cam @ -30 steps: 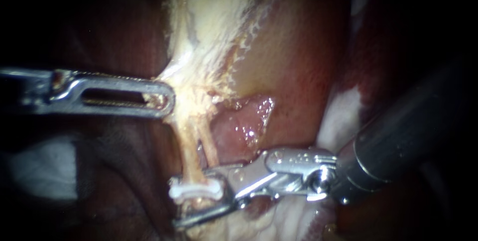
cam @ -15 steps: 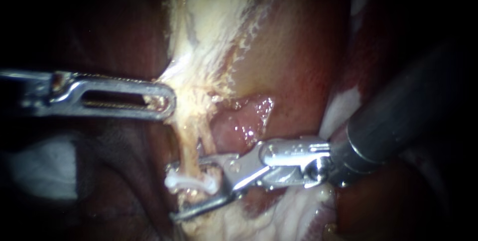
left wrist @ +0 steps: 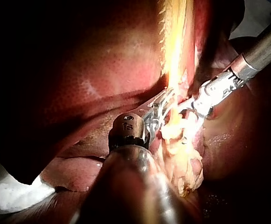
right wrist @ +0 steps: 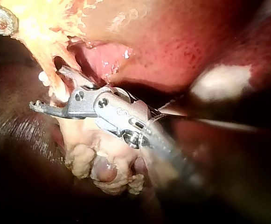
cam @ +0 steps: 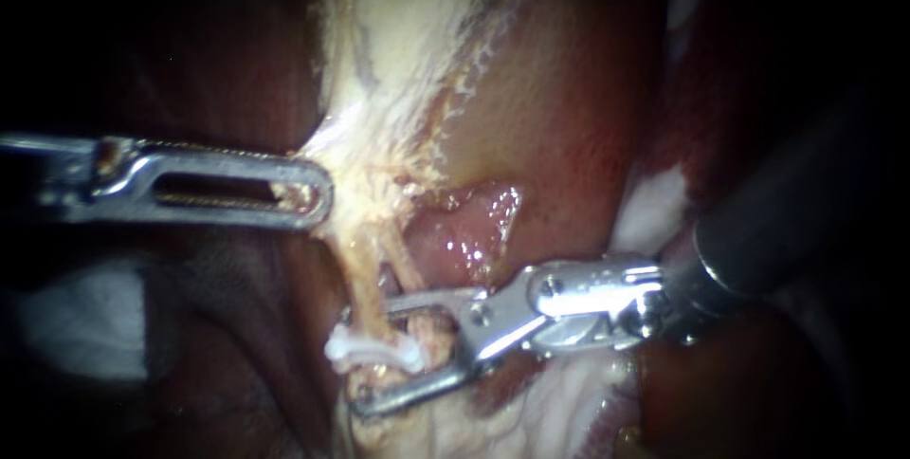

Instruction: Going back second clip left tube

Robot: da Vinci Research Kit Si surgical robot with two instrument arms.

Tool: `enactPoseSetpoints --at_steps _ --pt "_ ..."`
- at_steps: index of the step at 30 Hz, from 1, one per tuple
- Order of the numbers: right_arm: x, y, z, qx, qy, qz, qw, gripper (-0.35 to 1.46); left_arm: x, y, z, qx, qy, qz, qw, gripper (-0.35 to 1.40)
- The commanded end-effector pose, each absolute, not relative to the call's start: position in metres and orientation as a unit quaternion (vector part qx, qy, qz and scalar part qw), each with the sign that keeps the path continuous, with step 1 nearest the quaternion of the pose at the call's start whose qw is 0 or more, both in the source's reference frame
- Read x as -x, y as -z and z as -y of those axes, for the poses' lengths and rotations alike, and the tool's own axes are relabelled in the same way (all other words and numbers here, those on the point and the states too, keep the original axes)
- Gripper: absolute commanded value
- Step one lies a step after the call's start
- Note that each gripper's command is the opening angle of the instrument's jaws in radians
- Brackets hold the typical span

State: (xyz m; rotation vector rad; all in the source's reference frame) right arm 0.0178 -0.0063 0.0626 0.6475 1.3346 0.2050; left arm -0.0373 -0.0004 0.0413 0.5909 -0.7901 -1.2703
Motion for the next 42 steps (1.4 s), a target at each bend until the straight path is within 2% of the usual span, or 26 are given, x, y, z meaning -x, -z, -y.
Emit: enactPoseSetpoints --at_steps 1,15,22,32,42 --pt "-0.0173 -0.0624 0.0062 -0.291 -0.090 -0.608 0.733 0.60 0.0373 -0.0413 0.0004 -0.265 0.568 0.354 0.694 -0.35" --pt "-0.0080 -0.0570 0.0019 -0.232 -0.053 -0.621 0.747 0.60 0.0372 -0.0414 0.0003 -0.265 0.568 0.354 0.694 -0.35" --pt "-0.0040 -0.0544 -0.0005 -0.201 -0.052 -0.625 0.753 0.60 0.0372 -0.0417 0.0001 -0.265 0.568 0.354 0.694 -0.35" --pt "-0.0028 -0.0530 -0.0011 -0.193 -0.046 -0.631 0.750 0.60 0.0376 -0.0431 0.0005 -0.263 0.570 0.355 0.693 -0.35" --pt "-0.0028 -0.0531 -0.0010 -0.193 -0.046 -0.631 0.750 0.60 0.0404 -0.0473 0.0016 -0.257 0.568 0.355 0.697 -0.35"
